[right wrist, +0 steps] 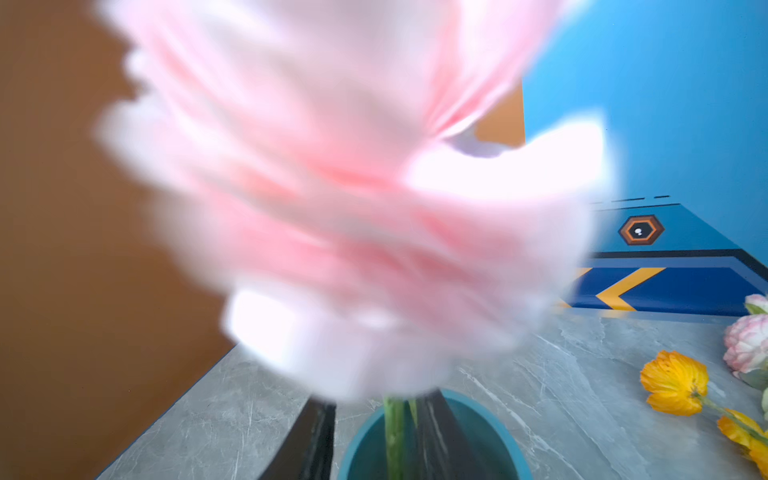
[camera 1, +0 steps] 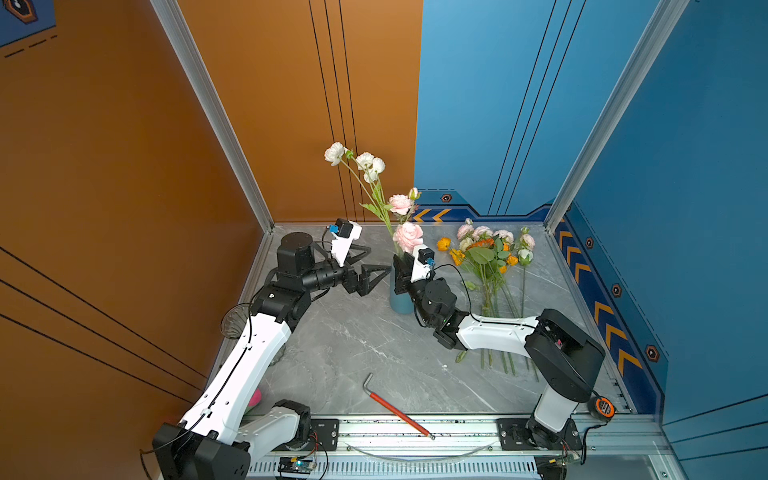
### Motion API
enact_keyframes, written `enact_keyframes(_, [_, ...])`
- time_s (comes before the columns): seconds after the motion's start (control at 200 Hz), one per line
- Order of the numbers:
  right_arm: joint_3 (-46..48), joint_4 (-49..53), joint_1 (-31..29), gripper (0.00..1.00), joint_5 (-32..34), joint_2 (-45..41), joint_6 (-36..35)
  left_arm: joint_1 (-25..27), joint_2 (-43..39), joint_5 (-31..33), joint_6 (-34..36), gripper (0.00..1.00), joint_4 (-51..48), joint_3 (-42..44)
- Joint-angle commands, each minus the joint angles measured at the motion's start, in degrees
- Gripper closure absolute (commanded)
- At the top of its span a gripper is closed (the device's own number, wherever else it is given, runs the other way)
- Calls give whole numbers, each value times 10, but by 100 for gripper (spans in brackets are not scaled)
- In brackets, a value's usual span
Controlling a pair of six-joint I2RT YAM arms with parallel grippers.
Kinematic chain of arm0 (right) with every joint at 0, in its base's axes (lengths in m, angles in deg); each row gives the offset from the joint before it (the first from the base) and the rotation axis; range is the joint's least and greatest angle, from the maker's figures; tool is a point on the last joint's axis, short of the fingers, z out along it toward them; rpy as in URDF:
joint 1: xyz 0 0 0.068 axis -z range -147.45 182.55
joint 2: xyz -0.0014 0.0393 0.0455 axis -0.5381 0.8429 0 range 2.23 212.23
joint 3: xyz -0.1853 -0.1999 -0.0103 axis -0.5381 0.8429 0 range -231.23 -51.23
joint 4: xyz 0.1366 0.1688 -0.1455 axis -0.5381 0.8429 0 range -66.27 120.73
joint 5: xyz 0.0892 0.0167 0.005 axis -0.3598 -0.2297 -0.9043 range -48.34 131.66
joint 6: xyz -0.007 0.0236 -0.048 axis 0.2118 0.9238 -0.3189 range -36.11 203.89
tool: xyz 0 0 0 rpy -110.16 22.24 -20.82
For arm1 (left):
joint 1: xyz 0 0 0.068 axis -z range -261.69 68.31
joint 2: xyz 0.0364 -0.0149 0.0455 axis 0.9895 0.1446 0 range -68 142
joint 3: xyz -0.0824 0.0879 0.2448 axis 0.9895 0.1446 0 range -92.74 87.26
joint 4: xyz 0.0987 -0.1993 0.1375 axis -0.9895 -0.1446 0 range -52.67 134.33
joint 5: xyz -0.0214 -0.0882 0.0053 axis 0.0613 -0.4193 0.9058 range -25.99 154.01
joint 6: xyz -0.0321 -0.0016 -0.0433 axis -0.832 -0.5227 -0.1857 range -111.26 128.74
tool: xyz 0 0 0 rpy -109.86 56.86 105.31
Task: Arrange the flowers into the vase
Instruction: 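Open the right gripper and return it to the flower bunch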
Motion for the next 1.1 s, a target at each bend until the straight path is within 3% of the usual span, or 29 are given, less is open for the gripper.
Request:
enact_keyframes(0.0, [14,-12,-3,57,28,-33,-12,5,1,-15,-5,2,10,5])
enact_keyframes(0.16, [18,50,-6,43,31,-75,-11,7,2,-15,-4,2,10,5])
enact_keyframes(0.566, [62,488,1,17,-34,-312,35,18,2,-6,1,2,10,8])
enact_keyframes(0.736, [110,653,35,18,-15,-431,98,43,-10,21,27,2,-4,12])
enact_keyframes(0.851, [182,719,99,29,-14,-524,180,82,-12,44,71,2,-58,3])
enact_keyframes(0.941, [216,767,200,45,-84,-557,232,125,-10,64,105,2,-88,0])
enact_keyframes(1.096, [202,807,320,48,-205,-509,249,210,12,114,164,2,-158,-20])
